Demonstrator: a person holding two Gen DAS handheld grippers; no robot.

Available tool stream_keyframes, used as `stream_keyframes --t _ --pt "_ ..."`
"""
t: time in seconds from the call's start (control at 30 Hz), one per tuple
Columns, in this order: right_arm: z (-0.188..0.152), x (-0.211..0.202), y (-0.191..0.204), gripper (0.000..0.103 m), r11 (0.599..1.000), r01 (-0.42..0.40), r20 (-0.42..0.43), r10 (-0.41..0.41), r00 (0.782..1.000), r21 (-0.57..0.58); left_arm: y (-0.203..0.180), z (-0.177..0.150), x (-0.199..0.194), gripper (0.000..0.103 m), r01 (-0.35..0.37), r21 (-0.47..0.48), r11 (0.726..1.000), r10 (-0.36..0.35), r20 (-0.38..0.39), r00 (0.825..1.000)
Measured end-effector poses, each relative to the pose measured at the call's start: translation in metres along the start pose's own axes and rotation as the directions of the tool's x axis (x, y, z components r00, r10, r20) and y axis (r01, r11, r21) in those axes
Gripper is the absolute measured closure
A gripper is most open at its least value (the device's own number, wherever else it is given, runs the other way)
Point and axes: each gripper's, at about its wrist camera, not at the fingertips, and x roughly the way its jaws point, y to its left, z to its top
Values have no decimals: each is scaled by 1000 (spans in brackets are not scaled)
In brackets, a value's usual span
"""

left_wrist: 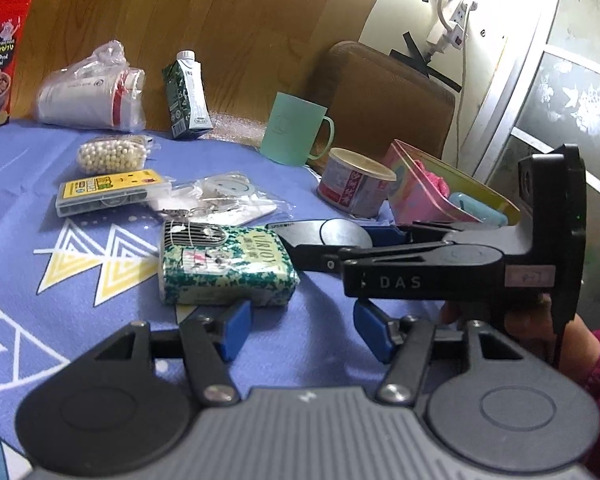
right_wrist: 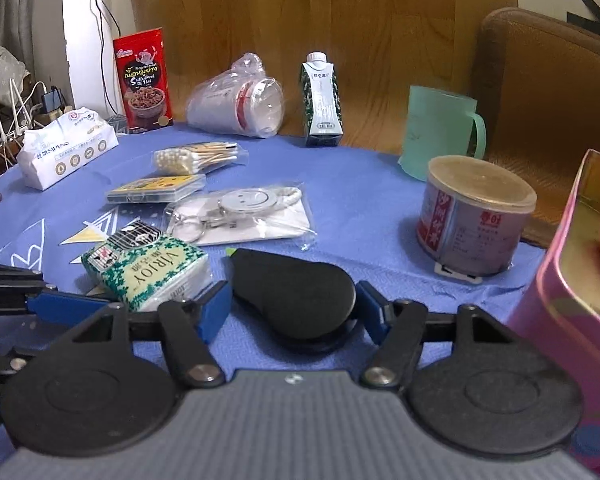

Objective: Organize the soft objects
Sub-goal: 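Grasp the black oval mouse with the right gripper and lift it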

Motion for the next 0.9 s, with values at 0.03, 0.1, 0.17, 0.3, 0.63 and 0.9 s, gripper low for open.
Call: stream_keyframes --t 0.03,0.1,0.17,0.3,0.63,0.9 --pt "0 0 -1 34 1000 2 1 -2 1000 3 -1 0 0 45 -7 3 1000 7 1 1000" --pt "-1 -1 -3 34 1000 12 1 -12 1000 14 -2 0 0 45 -20 12 1000 20 1 1000" --pt "-2 -3 -4 34 999 26 -1 -26 1000 20 -3 0 1 45 -31 25 999 31 -1 1000" --pt "-12 -16 -3 43 998 58 -6 -58 998 14 -6 0 2 43 -48 53 997 49 -4 999" --pt "-56 -80 -3 49 990 140 20 -140 990 24 -21 -1 6 36 -115 137 984 119 -21 993" --pt "-87 -120 15 49 973 225 38 -228 973 55 -49 -6 18 4 -226 226 947 251 -89 964"
